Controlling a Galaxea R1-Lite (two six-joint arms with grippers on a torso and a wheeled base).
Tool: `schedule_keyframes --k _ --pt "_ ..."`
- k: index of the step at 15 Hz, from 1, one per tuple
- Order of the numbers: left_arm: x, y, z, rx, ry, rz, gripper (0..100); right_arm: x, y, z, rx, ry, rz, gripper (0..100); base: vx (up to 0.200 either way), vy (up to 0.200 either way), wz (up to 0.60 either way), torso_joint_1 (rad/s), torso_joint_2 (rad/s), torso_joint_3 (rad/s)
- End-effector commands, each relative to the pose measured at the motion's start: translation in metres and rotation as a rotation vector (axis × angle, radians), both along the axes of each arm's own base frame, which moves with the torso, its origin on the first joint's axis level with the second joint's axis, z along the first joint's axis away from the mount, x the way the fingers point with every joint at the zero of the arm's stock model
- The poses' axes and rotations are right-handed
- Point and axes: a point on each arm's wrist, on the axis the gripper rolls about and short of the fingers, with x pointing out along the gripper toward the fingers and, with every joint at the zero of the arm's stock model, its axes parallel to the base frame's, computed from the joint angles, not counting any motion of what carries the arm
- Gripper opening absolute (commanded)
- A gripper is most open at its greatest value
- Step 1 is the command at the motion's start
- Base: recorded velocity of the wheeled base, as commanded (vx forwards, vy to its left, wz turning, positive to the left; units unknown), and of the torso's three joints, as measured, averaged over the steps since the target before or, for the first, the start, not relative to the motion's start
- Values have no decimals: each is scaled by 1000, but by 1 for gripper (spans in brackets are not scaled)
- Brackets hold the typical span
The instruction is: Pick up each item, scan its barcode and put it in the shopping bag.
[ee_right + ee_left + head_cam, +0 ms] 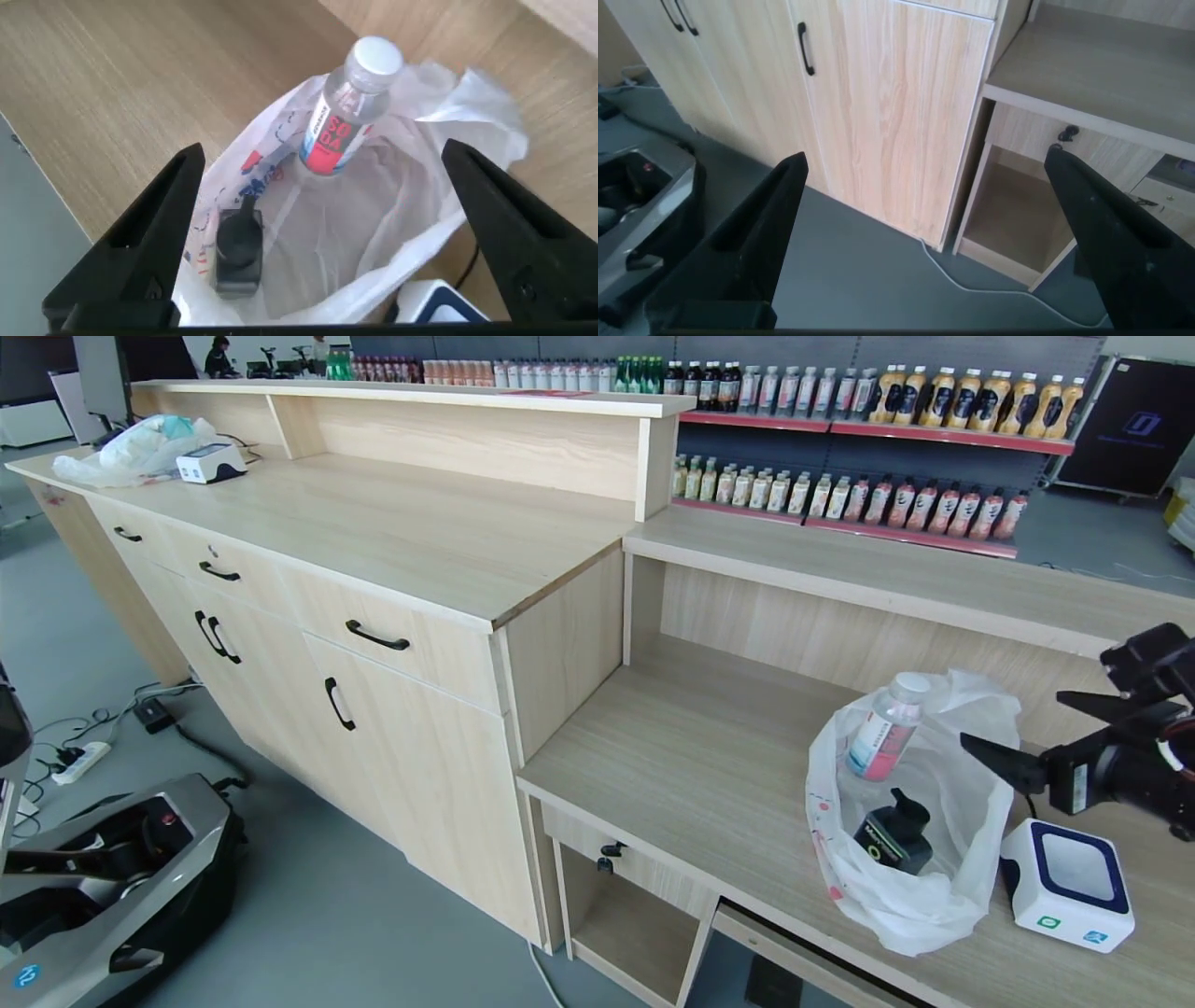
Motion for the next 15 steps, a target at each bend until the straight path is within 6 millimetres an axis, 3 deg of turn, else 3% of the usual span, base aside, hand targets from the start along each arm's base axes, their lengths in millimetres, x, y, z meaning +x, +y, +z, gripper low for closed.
schedule_keyframes --k 1,4,5,6,8,11,13,15 --pt "0 0 0 0 1 0 100 -41 -20 50 -126 -179 -135 100 0 0 -600 7 2 2" --pt "0 0 0 0 1 0 100 -43 -39 116 -142 -183 -260 100 0 0 -600 1 -1 2" --pt "0 0 0 0 1 0 100 -45 -41 127 -132 -156 -300 100 0 0 -600 17 2 2" --pt "0 0 0 0 1 0 100 -48 -43 153 -39 -86 -425 100 0 0 -600 7 2 2" --pt "0 0 0 0 1 0 100 -44 -49 174 53 -7 -537 100 0 0 -600 -2 2 2" --pt "0 0 0 0 1 0 100 -33 -77 167 74 52 -672 100 0 0 -600 2 5 5" --pt "0 0 0 0 1 0 100 -24 -109 140 108 154 -776 100 0 0 -600 0 5 2" --pt "0 0 0 0 1 0 100 -21 -132 111 166 238 -774 100 0 0 0 0 0 0"
